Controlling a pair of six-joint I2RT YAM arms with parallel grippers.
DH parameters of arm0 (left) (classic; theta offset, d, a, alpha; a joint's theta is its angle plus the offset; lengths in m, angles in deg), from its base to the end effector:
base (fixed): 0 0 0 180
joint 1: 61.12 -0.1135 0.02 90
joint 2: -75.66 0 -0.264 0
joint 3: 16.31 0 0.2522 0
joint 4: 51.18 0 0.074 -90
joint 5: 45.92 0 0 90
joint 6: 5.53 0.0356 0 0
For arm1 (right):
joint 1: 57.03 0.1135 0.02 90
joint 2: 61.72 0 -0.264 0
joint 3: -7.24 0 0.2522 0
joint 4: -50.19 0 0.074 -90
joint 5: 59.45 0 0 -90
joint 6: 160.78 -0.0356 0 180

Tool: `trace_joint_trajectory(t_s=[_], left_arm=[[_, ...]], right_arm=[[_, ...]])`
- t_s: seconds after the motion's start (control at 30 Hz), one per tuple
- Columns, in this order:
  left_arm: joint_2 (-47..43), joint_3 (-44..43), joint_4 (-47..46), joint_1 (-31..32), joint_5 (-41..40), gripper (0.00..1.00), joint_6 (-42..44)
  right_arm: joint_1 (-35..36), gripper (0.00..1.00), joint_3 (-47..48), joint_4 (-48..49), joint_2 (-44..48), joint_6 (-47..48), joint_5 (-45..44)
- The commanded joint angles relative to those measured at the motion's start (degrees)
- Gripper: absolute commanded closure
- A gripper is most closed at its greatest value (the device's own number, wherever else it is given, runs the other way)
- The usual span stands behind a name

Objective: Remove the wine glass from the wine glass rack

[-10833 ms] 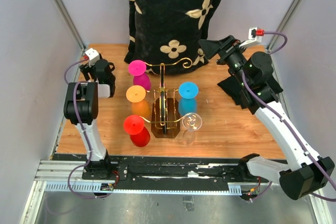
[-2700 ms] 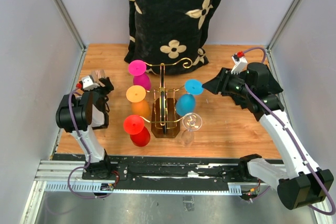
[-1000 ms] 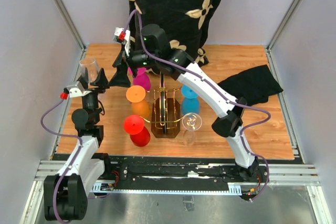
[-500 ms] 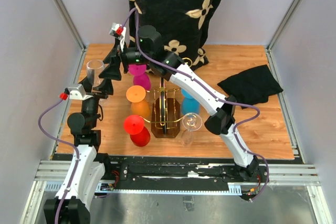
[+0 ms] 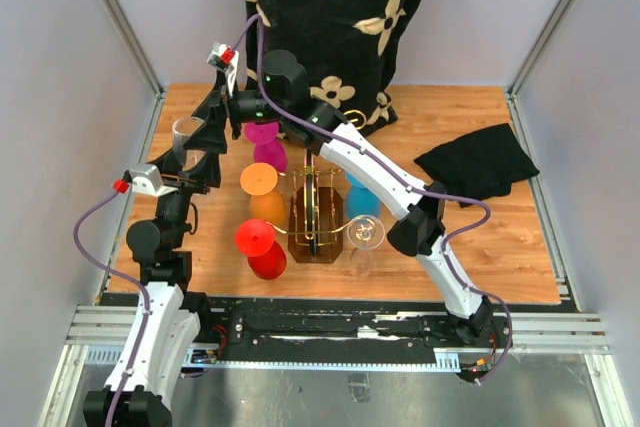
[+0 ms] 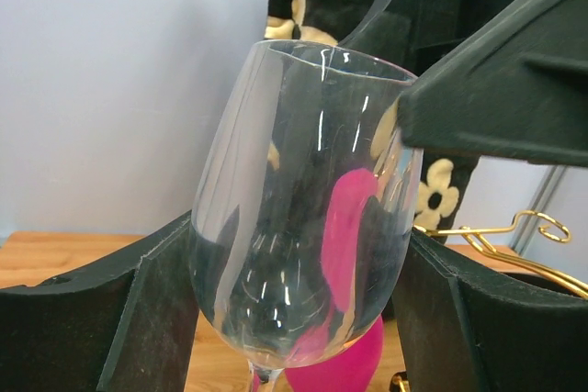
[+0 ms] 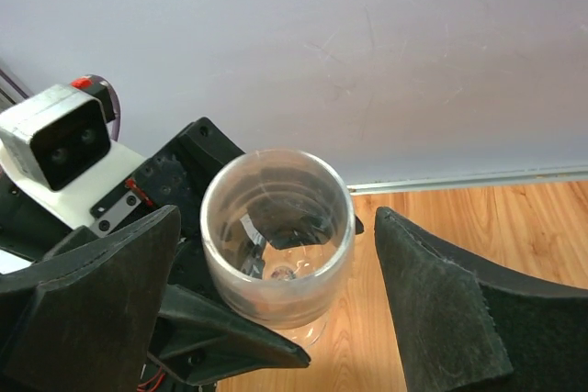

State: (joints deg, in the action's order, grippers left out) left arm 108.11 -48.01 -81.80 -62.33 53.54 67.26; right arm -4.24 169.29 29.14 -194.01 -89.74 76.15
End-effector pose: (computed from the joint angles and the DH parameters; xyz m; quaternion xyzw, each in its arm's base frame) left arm 0.1441 -0.0028 0.3062 -0.0095 0.5043 -0.1609 0.8484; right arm 0.2908 0.4250 0.4490 -0.4560 0.4889 0.6144 0.4189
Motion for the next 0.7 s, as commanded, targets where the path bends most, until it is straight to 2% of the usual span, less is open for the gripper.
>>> trace_joint_trajectory(t_s=[0.0, 0.23, 0.4, 0.67], left_arm=[[-1.24, -2.66, -2.93, 0.59, 1.16, 1.0, -2.06], [-1.51, -2.91, -4.22, 1.1, 1.5, 0.99, -3.78], [-1.59, -2.66, -4.31, 1.43, 1.75, 0.99, -3.72], [-1.77, -2.9, -4.4, 1.91, 1.96, 0.99, -3.41]], right_arm=[[1.55, 0.13, 0.95, 2.07, -0.86, -0.89, 1.16], [2.64, 0.13, 1.16, 2.35, -1.42, -0.82, 0.83], [3.31, 0.17, 1.8, 2.89, -1.9, -1.52, 1.1], [3.49, 0.45, 1.49, 2.15, -1.72, -1.31, 1.5]])
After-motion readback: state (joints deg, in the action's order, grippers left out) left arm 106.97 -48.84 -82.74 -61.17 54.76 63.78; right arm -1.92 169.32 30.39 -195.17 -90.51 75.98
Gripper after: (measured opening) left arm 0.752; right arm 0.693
